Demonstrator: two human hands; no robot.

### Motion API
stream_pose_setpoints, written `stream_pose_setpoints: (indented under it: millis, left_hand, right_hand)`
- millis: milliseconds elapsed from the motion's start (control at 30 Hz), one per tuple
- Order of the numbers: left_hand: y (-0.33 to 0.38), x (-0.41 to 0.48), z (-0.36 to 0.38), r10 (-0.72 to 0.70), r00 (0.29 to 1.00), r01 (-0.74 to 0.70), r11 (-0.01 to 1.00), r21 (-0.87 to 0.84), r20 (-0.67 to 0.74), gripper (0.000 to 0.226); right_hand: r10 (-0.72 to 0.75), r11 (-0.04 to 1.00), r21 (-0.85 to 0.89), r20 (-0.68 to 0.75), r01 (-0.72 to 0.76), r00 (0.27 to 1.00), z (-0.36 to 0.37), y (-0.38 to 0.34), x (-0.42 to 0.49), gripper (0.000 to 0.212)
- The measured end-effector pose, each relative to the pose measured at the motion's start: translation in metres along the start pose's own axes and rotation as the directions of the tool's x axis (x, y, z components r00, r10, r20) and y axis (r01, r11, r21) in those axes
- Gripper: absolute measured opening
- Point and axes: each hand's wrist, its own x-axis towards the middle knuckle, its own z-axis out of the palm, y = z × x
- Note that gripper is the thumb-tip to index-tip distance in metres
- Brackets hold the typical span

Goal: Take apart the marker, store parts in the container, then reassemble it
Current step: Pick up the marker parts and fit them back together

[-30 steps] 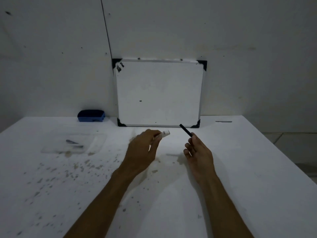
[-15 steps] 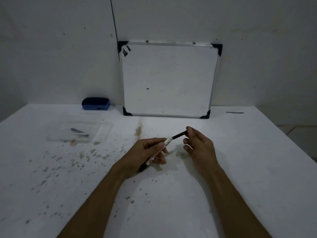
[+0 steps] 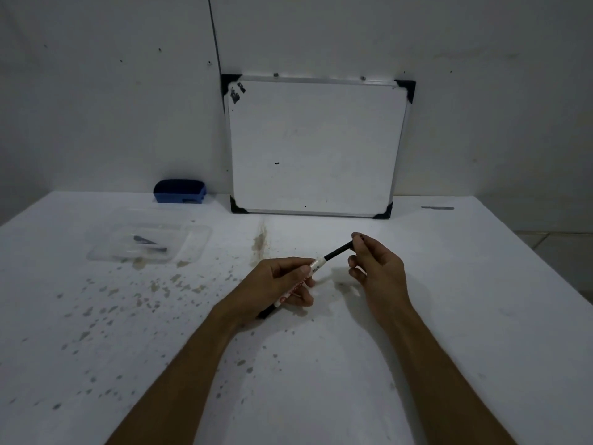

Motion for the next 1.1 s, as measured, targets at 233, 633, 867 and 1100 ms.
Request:
stream_pose_setpoints:
  millis: [233, 633, 867, 1100]
  left_hand:
    - [-0.003, 0.001, 0.004, 0.032, 0.997, -0.029, 0.998, 0.052, -0.064, 0.029]
    - [0.002, -0.005, 0.006, 0.09, 0.995, -0.084, 0.988, 0.127, -0.04, 0.028]
    - [-0.002, 0.001, 0.009, 0.085, 0.98, -0.069, 0.993, 0.093, -0.178, 0.027]
    - [0.006, -0.01, 0.008, 0.114, 0.992, -0.101, 0.973, 0.207, -0.05, 0.026]
  right_hand:
    - [-0.201, 0.969, -0.143, 0.034, 0.204, 0.979, 0.001, -0.002, -0.003, 0.017]
    - [-0.158, 0.981, -0.114, 0.015, 0.159, 0.987, 0.001, 0.0, -0.004, 0.015]
    - [-0.242, 0.95, -0.173, 0.127, 0.261, 0.962, 0.005, -0.003, -0.01, 0.011]
    - [-0.157, 0.96, -0.209, 0.149, 0.186, 0.976, 0.006, -0.002, -0.013, 0.016]
